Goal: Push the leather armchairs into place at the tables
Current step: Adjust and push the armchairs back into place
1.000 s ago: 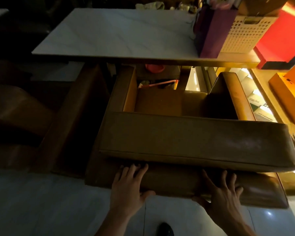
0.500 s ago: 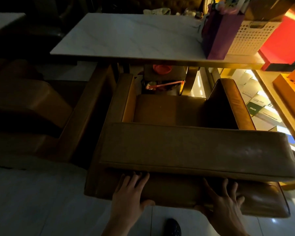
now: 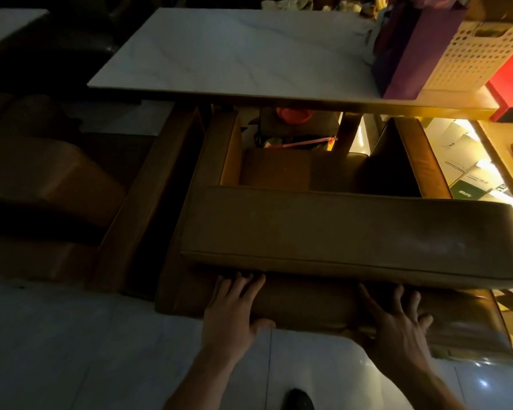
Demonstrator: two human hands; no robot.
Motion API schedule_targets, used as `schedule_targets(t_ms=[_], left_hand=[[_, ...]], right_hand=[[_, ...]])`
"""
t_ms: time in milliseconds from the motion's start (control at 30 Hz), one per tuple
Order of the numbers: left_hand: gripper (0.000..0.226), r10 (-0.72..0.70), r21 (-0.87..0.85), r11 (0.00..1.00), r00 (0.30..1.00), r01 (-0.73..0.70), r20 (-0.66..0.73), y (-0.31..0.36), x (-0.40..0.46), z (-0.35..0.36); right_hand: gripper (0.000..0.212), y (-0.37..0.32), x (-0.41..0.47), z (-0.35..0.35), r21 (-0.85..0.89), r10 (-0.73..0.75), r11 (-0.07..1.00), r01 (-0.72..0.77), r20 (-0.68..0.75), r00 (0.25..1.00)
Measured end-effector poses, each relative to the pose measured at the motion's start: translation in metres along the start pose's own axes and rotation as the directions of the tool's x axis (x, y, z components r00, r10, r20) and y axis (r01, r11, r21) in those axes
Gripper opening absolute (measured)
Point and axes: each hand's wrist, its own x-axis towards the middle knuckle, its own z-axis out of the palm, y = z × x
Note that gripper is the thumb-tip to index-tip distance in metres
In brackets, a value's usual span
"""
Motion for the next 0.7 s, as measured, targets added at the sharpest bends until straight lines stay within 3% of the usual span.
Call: schedule_targets(t_ms=[100, 567, 700], left_hand=[[0.086, 0.002, -0.003, 1.0, 0.998, -0.002, -0.058, -0.004, 0.015, 0.001], [0.085, 0.023, -0.021, 0.999, 0.998, -0.024, -0.056, -0.014, 0.009, -0.005], [0.085, 0.039, 0.081, 0.996, 0.984, -0.025, -0.172, -0.014, 0.008, -0.008]], right_hand=[[0.097, -0.005, 0.016, -0.01, -0.003, -0.021, 1.0, 0.021, -0.021, 1.0], [0.101, -0.019, 0.004, -0.009, -0.013, -0.03, 1.0, 0.029, -0.09, 0.995], [0.093, -0.02, 0.003, -0.006, 0.047, -0.034, 0.998, 0.038, -0.082, 0.996]])
